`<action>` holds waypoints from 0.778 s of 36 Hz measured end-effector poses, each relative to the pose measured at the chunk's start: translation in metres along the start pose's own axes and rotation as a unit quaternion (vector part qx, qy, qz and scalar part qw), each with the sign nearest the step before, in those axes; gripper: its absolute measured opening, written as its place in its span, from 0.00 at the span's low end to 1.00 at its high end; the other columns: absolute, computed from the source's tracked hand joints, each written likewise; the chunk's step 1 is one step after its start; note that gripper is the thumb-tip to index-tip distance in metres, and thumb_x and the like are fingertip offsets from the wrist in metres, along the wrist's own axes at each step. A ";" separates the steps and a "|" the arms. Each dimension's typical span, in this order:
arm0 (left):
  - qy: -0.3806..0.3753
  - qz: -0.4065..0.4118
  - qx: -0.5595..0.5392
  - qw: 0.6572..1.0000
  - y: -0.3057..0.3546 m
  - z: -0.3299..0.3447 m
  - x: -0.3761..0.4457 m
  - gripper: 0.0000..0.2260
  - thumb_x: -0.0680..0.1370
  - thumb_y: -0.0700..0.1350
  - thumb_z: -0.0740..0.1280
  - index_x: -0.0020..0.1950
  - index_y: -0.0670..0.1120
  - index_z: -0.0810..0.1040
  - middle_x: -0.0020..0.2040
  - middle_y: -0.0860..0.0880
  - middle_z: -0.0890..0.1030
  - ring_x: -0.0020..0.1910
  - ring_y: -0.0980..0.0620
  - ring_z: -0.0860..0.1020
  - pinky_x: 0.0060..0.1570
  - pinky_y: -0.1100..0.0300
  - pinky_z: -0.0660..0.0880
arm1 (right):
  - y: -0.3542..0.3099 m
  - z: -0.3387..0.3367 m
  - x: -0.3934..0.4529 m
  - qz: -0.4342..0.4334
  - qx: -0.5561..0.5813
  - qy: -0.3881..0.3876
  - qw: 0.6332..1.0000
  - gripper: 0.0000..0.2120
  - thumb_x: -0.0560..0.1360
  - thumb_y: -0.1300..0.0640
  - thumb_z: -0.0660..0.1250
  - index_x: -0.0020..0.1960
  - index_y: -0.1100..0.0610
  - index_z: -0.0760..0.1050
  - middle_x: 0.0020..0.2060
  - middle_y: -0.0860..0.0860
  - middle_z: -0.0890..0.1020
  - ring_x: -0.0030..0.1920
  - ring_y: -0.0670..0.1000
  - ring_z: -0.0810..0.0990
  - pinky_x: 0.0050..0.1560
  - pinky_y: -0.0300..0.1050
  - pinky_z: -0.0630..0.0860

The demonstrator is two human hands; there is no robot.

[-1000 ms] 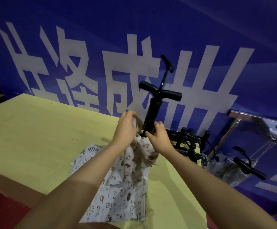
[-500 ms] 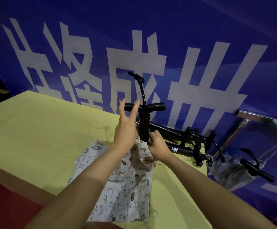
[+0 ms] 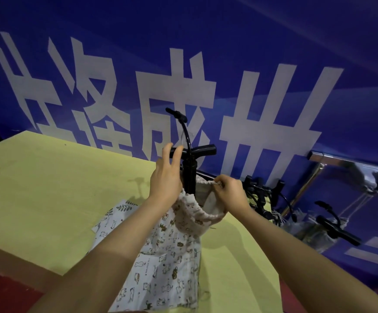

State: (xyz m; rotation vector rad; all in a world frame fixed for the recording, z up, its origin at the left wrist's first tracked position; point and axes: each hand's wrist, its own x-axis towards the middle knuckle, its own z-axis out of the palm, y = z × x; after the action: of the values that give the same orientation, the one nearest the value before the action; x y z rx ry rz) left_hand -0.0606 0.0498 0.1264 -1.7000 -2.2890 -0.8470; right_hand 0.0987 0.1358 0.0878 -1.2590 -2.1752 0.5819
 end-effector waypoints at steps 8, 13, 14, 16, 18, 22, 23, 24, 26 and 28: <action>0.005 0.000 0.048 0.999 0.008 -0.010 0.003 0.27 0.71 0.50 0.63 0.69 0.49 0.62 0.67 0.49 0.67 0.63 0.41 0.63 0.61 0.48 0.63 | -0.006 -0.022 0.001 -0.037 -0.071 -0.149 0.986 0.10 0.78 0.62 0.61 0.57 0.60 0.77 0.50 0.55 0.81 0.47 0.53 0.80 0.50 0.47 0.79; 0.049 0.074 0.085 0.992 0.019 -0.016 0.003 0.23 0.72 0.57 0.57 0.59 0.44 0.71 0.56 0.46 0.76 0.61 0.40 0.68 0.59 0.48 0.63 | -0.007 -0.030 -0.001 -0.080 -0.220 -0.155 0.960 0.07 0.79 0.58 0.58 0.52 0.58 0.74 0.45 0.56 0.80 0.43 0.56 0.79 0.47 0.55 0.79; 0.061 0.083 0.091 0.991 0.022 -0.016 0.003 0.22 0.73 0.59 0.56 0.56 0.43 0.72 0.53 0.45 0.77 0.58 0.41 0.71 0.57 0.49 0.64 | -0.007 -0.032 -0.002 -0.094 -0.245 -0.140 0.955 0.07 0.80 0.57 0.58 0.52 0.58 0.74 0.44 0.56 0.80 0.42 0.56 0.79 0.46 0.54 0.79; 0.073 0.097 0.105 0.987 0.026 -0.016 0.005 0.23 0.75 0.62 0.58 0.52 0.42 0.72 0.48 0.46 0.77 0.51 0.43 0.73 0.54 0.51 0.66 | -0.005 -0.034 -0.003 -0.116 -0.254 -0.109 0.954 0.07 0.80 0.56 0.59 0.51 0.57 0.75 0.45 0.54 0.80 0.43 0.55 0.79 0.45 0.53 0.79; 0.086 0.117 0.109 0.983 0.031 -0.015 0.006 0.20 0.75 0.60 0.61 0.52 0.42 0.73 0.46 0.46 0.78 0.47 0.44 0.75 0.52 0.51 0.69 | -0.003 -0.035 -0.005 -0.116 -0.222 -0.077 0.965 0.08 0.79 0.56 0.61 0.50 0.57 0.77 0.46 0.53 0.79 0.44 0.53 0.79 0.46 0.52 0.79; 0.057 0.099 0.101 0.988 0.039 -0.015 0.007 0.16 0.77 0.55 0.62 0.56 0.43 0.72 0.50 0.46 0.78 0.51 0.43 0.75 0.57 0.51 0.67 | 0.000 -0.036 -0.010 -0.017 -0.044 -0.031 0.998 0.07 0.77 0.56 0.65 0.48 0.58 0.81 0.42 0.51 0.82 0.40 0.51 0.81 0.45 0.51 0.81; 0.058 0.094 0.104 0.988 0.040 -0.014 0.007 0.16 0.77 0.54 0.63 0.56 0.43 0.72 0.50 0.46 0.79 0.51 0.43 0.75 0.57 0.50 0.67 | 0.000 -0.036 -0.011 0.007 -0.007 -0.026 1.000 0.07 0.77 0.56 0.66 0.48 0.57 0.81 0.40 0.51 0.83 0.39 0.51 0.82 0.44 0.50 0.81; 0.064 0.091 0.107 0.988 0.041 -0.013 0.007 0.15 0.76 0.53 0.65 0.55 0.43 0.73 0.49 0.46 0.79 0.50 0.43 0.75 0.55 0.50 0.68 | 0.001 -0.037 -0.012 0.023 0.017 -0.025 0.999 0.06 0.77 0.56 0.66 0.47 0.57 0.81 0.39 0.51 0.83 0.38 0.50 0.82 0.44 0.49 0.81; 0.077 0.087 0.110 0.987 0.041 -0.009 0.008 0.14 0.74 0.51 0.68 0.53 0.43 0.74 0.47 0.46 0.80 0.47 0.43 0.76 0.53 0.49 0.70 | 0.000 -0.038 -0.013 0.042 0.053 -0.026 0.997 0.06 0.77 0.55 0.65 0.46 0.56 0.78 0.39 0.51 0.82 0.39 0.50 0.81 0.42 0.46 0.80; 0.086 0.093 0.113 0.985 0.041 -0.006 0.008 0.13 0.73 0.50 0.69 0.52 0.44 0.75 0.46 0.47 0.80 0.46 0.43 0.76 0.52 0.49 0.71 | -0.002 -0.040 -0.014 0.060 0.111 -0.029 0.992 0.06 0.78 0.55 0.64 0.47 0.58 0.76 0.40 0.52 0.80 0.41 0.51 0.79 0.42 0.44 0.76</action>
State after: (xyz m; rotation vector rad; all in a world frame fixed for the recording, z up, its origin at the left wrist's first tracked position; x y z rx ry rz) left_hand -0.0269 0.0607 0.1491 -1.6393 -1.9922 -0.6414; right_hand 0.1294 0.1260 0.1151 -1.2710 -2.0236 0.8936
